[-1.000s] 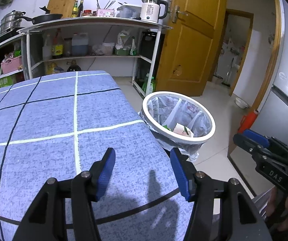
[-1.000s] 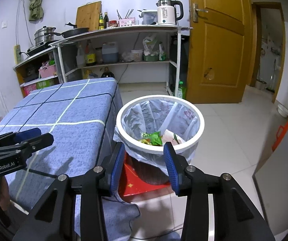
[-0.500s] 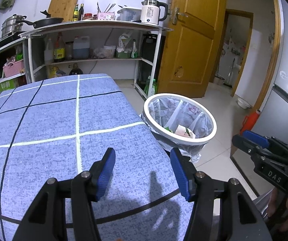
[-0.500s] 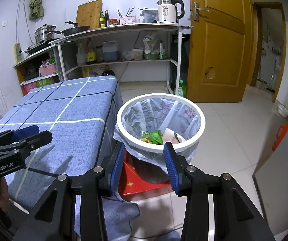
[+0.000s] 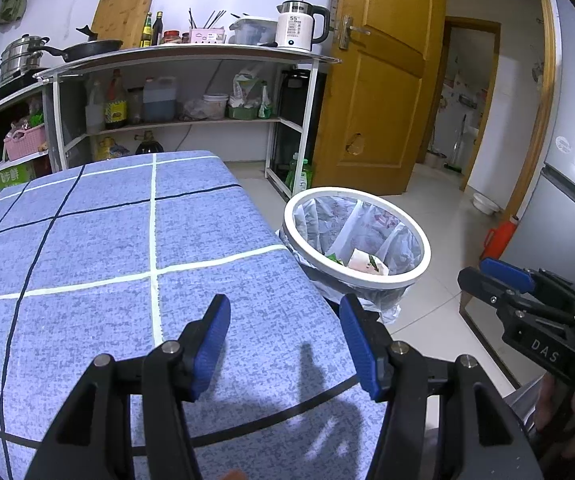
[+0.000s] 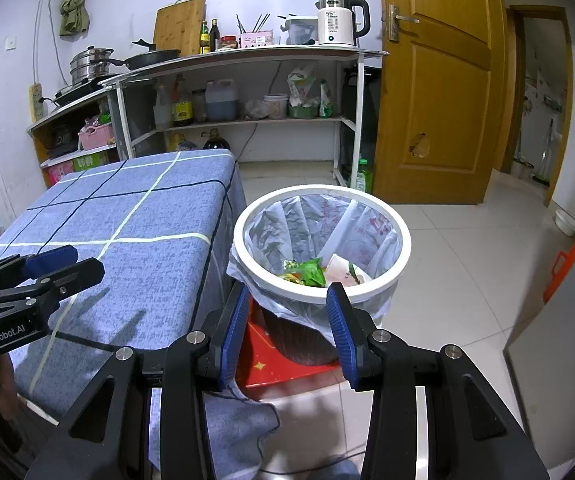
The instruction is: Collect trash
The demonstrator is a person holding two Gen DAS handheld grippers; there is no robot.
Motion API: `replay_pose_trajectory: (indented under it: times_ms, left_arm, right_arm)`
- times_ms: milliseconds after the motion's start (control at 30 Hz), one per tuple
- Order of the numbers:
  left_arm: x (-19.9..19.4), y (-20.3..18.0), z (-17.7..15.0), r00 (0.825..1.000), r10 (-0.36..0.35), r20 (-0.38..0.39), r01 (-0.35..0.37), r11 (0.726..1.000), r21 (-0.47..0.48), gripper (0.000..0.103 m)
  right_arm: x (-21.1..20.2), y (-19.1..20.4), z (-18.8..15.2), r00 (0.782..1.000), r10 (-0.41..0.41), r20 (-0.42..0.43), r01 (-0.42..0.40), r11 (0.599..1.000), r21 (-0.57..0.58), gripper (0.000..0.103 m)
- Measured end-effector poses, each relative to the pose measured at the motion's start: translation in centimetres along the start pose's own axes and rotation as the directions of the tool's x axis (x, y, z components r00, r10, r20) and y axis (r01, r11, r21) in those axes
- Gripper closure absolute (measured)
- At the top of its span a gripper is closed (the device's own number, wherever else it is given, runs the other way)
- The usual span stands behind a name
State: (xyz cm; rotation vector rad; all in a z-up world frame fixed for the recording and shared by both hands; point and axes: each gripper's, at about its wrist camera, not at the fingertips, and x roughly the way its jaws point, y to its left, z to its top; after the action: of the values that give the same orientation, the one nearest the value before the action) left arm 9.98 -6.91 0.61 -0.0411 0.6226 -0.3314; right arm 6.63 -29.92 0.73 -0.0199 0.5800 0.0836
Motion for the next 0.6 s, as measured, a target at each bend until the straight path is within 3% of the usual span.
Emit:
replay_pose_trajectory:
  times_ms: [600]
  left_arm:
    - [0.07, -0.07, 0.07, 1.000, 0.022, 0.006, -0.022, 1.000, 0.018, 0.044]
  right_arm:
    - [0.04, -0.04, -0.06, 1.000, 0.001, 0.002, -0.001, 1.000, -0.002, 0.062]
